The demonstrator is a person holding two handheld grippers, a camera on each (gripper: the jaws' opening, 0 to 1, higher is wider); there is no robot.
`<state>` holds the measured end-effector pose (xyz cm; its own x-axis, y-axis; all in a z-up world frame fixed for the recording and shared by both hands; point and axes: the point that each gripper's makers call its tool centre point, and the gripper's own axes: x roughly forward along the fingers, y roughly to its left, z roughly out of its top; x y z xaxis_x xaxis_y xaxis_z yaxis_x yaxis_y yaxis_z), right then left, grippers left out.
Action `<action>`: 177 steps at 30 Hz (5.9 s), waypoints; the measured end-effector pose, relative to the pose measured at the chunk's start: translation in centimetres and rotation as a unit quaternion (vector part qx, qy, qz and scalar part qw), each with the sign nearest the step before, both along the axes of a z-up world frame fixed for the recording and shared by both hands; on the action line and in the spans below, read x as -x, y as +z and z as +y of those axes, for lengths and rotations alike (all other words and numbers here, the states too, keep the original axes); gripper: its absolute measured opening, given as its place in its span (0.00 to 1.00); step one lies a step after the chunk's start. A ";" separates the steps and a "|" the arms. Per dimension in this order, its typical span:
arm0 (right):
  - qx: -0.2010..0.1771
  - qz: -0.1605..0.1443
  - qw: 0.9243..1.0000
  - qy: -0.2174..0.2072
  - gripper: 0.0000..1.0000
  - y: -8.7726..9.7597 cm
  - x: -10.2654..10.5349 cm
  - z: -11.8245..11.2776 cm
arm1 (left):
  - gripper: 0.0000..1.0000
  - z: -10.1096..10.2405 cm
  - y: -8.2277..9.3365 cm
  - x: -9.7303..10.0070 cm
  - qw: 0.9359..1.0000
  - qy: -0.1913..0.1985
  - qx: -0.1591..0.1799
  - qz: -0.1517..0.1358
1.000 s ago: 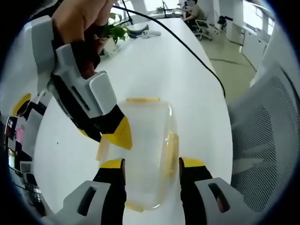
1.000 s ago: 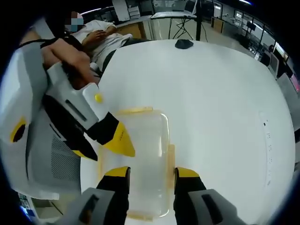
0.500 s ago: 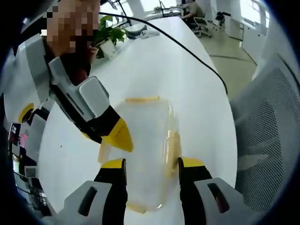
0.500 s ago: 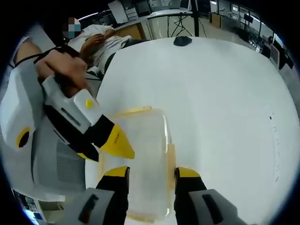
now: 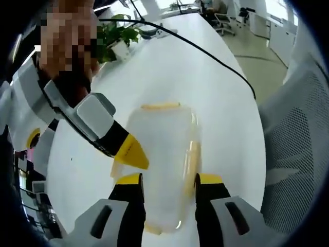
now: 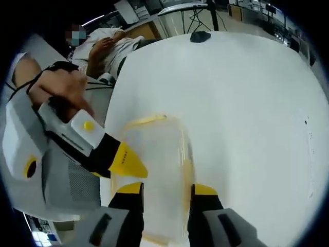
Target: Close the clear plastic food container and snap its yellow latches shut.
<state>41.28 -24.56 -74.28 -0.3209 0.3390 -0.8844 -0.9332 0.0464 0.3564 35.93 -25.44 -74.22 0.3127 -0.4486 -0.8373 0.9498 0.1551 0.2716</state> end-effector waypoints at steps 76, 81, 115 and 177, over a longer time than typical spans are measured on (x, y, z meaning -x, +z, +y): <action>-0.051 -0.102 0.994 0.003 0.50 2.2 0.5 0.0 | 0.46 0.8 2.0 -0.2 0.999 -0.024 0.015 0.015; -0.060 -0.110 0.992 0.002 0.53 2.8 1.0 -0.3 | 0.47 1.8 2.0 -0.3 0.999 -0.023 0.009 0.030; -0.052 -0.193 0.980 0.002 0.89 1.1 3.9 -4.0 | 0.92 4.5 -1.1 -1.7 0.995 -0.056 -0.077 0.026; 0.017 -0.241 0.970 0.034 0.79 -2.6 3.4 -2.3 | 0.86 7.7 -3.8 -2.3 0.990 -0.061 -0.122 0.025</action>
<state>37.84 -26.85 -76.88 0.1118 0.2996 -0.9475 -0.9924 -0.0162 -0.1222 38.19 -17.74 -78.06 0.2249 -0.2623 -0.9384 0.9704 -0.0263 0.2399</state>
